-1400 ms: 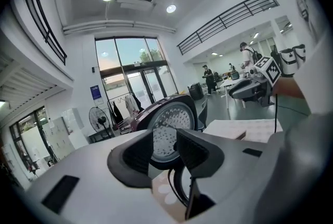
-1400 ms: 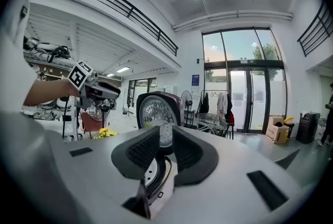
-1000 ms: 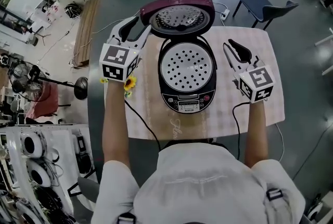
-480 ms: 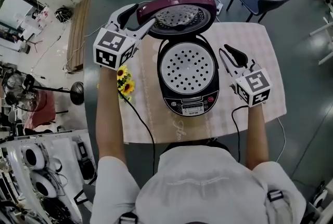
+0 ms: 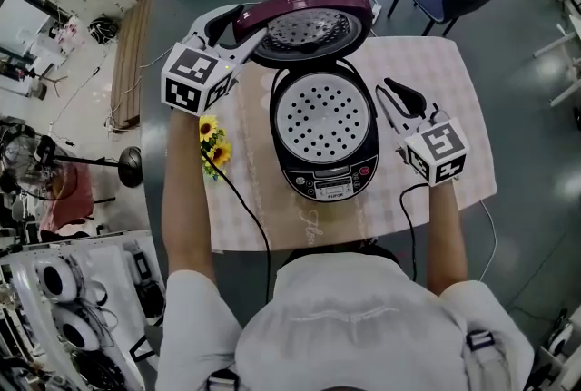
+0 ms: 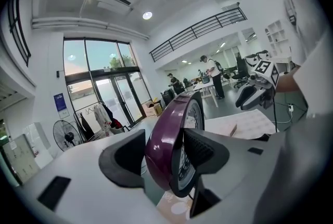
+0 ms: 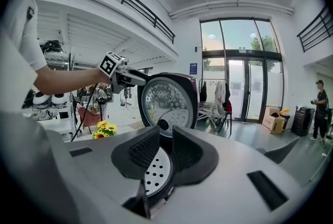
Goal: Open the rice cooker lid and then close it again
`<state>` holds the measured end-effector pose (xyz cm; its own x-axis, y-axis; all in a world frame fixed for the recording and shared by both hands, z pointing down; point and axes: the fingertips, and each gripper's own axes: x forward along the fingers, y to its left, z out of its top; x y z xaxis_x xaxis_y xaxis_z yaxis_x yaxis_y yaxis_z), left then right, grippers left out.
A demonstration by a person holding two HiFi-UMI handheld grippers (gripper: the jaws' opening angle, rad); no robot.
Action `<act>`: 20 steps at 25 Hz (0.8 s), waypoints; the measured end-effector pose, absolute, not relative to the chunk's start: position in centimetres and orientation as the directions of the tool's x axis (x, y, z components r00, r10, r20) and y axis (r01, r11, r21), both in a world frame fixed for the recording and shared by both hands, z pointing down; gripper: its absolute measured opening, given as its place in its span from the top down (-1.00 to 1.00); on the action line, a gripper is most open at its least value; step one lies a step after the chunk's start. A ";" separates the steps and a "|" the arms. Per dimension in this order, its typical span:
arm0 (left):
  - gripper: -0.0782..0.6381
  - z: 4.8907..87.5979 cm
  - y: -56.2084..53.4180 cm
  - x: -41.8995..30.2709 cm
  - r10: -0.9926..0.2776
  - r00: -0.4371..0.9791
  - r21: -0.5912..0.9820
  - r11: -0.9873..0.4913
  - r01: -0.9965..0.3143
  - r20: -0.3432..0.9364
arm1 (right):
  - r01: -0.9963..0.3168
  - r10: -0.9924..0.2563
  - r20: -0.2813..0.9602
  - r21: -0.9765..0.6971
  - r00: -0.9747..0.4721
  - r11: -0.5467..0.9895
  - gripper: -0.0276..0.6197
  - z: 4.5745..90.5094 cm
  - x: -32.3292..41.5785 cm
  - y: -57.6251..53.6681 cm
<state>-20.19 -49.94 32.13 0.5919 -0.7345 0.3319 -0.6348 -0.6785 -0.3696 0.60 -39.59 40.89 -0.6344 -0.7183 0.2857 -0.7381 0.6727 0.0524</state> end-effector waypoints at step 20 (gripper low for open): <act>0.09 35.0 -41.3 -18.8 -0.747 0.526 -0.416 -0.664 -0.622 0.405 | -0.678 -0.665 0.252 0.045 -0.703 0.734 0.63 39.7 1.2 -36.6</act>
<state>-18.79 -41.35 34.98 0.5263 -0.7474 0.4055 -0.6217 -0.6636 -0.4162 1.16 -36.64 39.66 -0.7029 -0.6651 0.2521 -0.6781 0.7336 0.0445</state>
